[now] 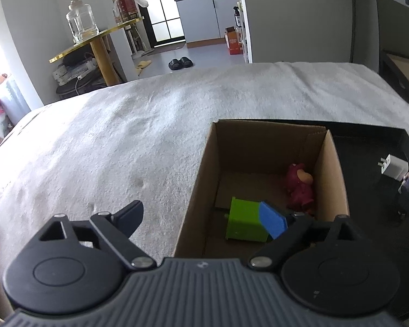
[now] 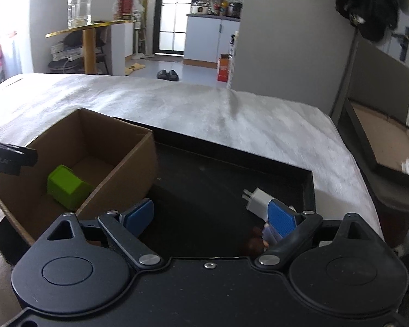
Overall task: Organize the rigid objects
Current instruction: 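Move the right gripper back over the tray to the brown monkey figure, then close the right gripper on the brown monkey figure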
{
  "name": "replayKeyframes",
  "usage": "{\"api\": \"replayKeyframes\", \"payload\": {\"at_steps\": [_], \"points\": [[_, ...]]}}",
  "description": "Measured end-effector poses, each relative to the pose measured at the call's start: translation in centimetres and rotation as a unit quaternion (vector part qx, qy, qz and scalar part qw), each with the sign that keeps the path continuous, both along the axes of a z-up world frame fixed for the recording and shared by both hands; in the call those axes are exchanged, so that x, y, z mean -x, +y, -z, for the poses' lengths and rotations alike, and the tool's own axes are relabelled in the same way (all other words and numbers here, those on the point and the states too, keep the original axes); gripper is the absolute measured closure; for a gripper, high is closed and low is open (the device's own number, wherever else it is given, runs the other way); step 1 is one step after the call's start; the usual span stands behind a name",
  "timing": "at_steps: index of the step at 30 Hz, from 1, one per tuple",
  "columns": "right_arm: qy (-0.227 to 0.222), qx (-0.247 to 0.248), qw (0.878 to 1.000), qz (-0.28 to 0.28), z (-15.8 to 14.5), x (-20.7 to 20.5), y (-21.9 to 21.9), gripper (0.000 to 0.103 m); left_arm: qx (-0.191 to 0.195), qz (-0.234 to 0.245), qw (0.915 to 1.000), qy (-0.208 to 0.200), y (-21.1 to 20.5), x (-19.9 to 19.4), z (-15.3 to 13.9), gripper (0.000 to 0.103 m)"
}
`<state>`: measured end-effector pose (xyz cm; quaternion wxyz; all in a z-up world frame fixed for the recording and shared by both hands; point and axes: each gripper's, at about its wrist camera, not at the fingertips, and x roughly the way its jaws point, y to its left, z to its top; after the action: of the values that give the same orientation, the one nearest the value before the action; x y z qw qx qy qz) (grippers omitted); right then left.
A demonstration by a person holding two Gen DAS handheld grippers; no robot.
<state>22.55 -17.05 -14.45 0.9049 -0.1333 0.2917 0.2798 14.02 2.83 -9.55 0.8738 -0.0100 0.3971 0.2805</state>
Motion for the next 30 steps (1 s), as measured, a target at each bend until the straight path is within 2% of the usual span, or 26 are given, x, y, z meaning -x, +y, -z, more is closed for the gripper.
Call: {"api": "replayKeyframes", "payload": {"at_steps": [10,17,21,25,27,30], "points": [[0.032,-0.023,0.998,0.045,2.3,-1.7,-2.6,0.013,-0.019,0.01,0.9996,0.018,-0.9,-1.0,0.6,0.009],[0.068,-0.028,0.995,0.074,4.8,-3.7,-3.5,0.023,-0.04,0.012,0.9988,0.027,-1.7,-1.8,0.7,0.008],[0.086,-0.041,0.991,0.092,6.2,-4.7,-4.1,0.025,-0.05,0.016,0.998,0.037,-2.3,-2.3,1.0,0.007],[0.105,-0.055,0.987,0.108,7.3,-5.5,-4.8,0.028,-0.063,0.023,0.9969,0.042,-2.3,-2.5,1.1,0.002],[0.112,-0.057,0.986,0.11,7.8,-5.8,-5.0,0.028,-0.076,0.019,0.9958,0.047,-2.0,-2.4,1.2,0.001],[0.119,-0.058,0.985,0.11,8.3,-6.0,-5.1,0.028,-0.076,0.007,0.9955,0.057,-1.4,-2.4,1.6,0.001]]}}
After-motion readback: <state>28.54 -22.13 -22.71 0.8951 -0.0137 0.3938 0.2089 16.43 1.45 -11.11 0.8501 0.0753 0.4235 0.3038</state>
